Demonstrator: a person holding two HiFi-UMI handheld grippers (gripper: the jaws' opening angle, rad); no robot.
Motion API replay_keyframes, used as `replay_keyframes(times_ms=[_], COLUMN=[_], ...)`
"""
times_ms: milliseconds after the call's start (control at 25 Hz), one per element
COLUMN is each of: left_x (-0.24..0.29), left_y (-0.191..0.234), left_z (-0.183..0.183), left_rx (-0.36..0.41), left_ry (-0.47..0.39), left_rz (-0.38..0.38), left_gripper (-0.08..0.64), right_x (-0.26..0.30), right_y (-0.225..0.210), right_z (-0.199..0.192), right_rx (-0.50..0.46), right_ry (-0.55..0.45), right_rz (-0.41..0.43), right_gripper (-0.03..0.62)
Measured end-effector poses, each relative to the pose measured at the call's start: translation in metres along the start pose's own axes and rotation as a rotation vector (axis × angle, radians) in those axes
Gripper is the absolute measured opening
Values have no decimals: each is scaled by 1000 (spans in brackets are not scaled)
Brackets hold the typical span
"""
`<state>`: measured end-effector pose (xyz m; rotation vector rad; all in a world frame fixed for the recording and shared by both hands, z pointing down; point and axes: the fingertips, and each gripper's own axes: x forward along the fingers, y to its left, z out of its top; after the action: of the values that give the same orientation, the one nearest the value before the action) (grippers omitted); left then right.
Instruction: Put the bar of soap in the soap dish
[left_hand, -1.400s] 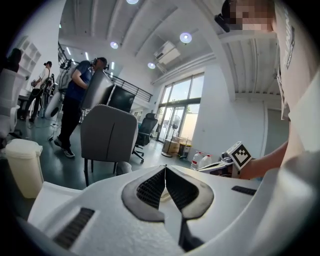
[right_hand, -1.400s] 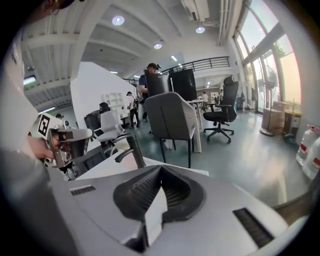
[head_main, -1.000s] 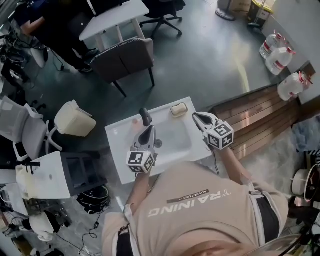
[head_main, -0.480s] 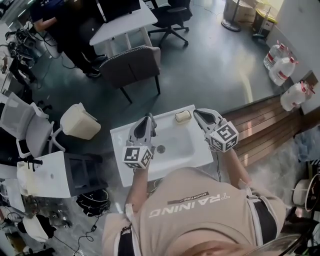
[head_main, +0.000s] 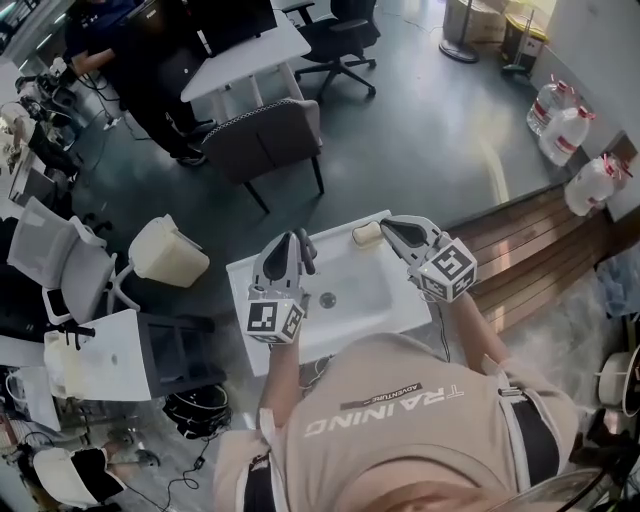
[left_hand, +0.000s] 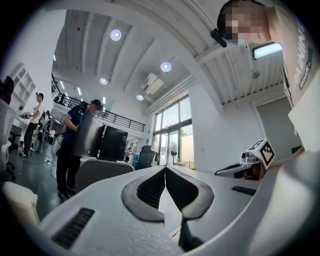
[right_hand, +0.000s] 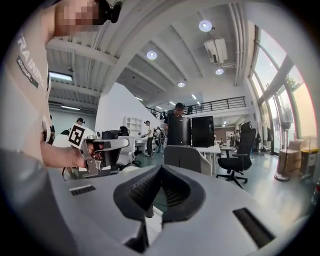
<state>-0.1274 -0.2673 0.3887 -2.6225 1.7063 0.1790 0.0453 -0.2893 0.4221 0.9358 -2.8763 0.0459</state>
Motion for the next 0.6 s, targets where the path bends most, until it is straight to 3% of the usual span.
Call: replay_keyframes(times_ms=[320, 600], left_x=[-14, -28], left_y=[-1, 3], left_z=[-13, -23], left_rx=[-15, -15], left_ry=[35, 71], left_rz=[27, 48], left_gripper=[11, 11], right_x=[-2, -4], right_y=[11, 12], right_z=[-11, -19], right_rx=[-37, -11], right_ry=[17, 25], right_rz=[-13, -20], right_gripper=[14, 13])
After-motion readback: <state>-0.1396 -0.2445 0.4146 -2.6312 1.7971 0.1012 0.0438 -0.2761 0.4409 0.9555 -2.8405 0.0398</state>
